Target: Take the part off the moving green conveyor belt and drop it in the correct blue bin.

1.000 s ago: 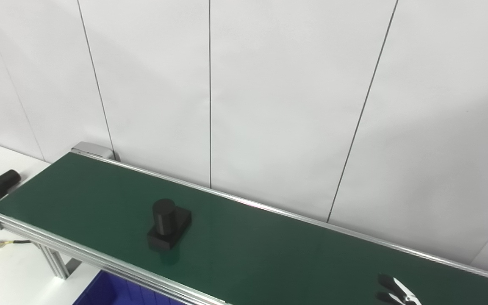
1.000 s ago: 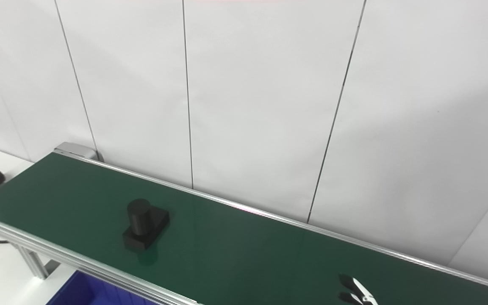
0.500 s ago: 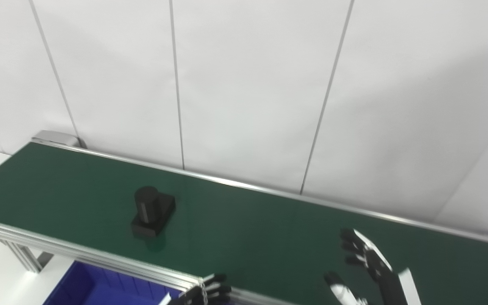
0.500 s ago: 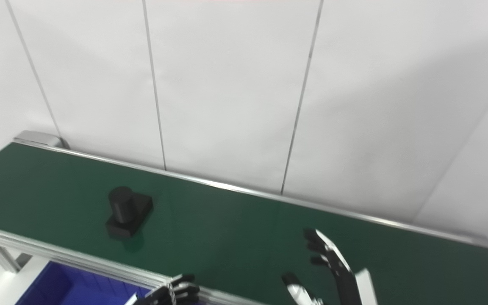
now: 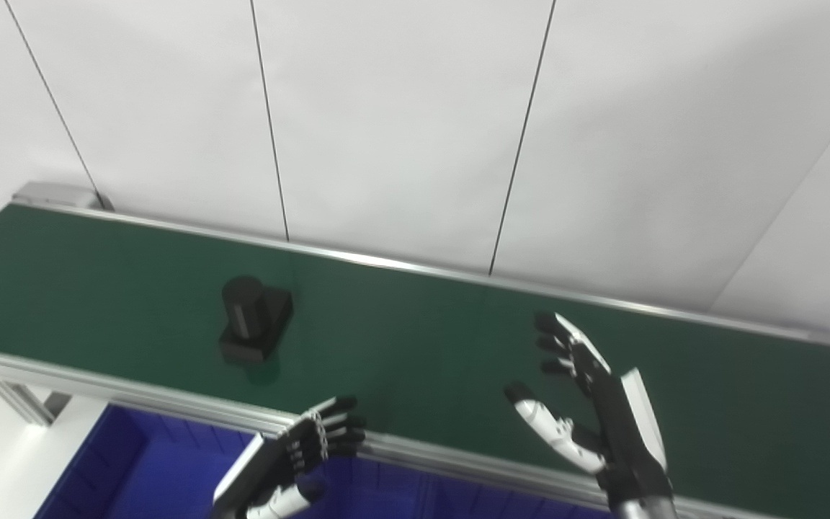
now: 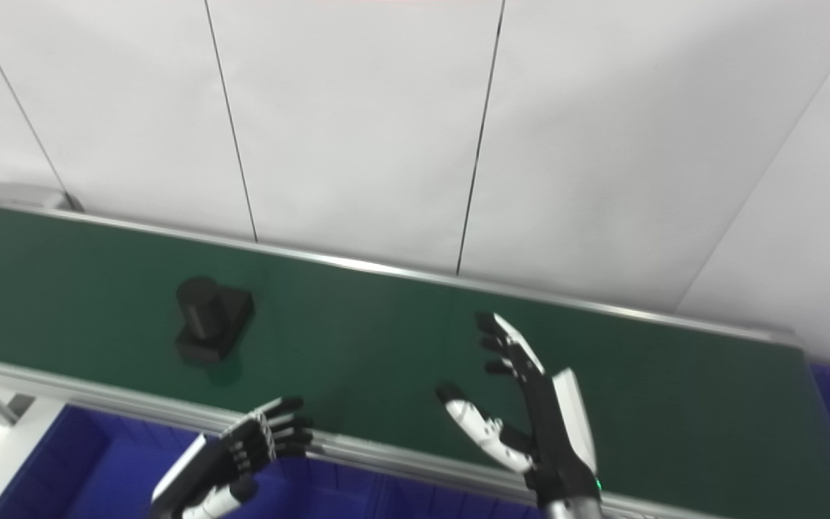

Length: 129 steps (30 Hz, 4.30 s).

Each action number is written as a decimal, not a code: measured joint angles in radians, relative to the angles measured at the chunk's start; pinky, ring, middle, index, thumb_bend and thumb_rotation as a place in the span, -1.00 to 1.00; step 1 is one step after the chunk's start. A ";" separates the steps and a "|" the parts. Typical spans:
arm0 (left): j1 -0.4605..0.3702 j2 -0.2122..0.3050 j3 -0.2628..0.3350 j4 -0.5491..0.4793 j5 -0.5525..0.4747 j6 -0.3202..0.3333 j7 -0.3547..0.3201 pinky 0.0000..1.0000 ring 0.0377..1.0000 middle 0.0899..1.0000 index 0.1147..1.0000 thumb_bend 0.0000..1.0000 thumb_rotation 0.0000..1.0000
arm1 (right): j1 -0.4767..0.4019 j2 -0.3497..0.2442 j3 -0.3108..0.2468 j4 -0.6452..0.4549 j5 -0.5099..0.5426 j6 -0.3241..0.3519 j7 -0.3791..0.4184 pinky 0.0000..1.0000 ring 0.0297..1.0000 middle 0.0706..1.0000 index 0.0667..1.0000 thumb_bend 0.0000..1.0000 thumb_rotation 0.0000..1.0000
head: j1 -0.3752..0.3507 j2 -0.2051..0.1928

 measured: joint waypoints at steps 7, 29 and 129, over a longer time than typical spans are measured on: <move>0.001 0.008 0.010 -0.023 0.000 0.029 -0.001 0.51 0.52 0.57 0.71 0.79 0.26 | -0.022 0.015 0.008 0.054 -0.011 0.004 -0.008 0.49 0.63 0.69 0.71 0.12 0.00 | 0.005 -0.003; 0.001 0.010 0.016 0.007 -0.009 0.005 -0.032 0.49 0.51 0.55 0.70 0.78 0.26 | -0.130 0.057 0.059 0.207 -0.083 0.019 -0.016 0.41 0.59 0.66 0.67 0.22 -0.27 | 0.046 -0.049; 0.024 -0.018 -0.023 0.035 -0.016 -0.089 -0.037 0.50 0.50 0.55 0.69 0.77 0.26 | -0.487 0.172 0.129 0.888 -0.067 -0.098 -0.400 0.01 -0.07 -0.01 -0.17 0.03 -1.00 | 0.130 -0.071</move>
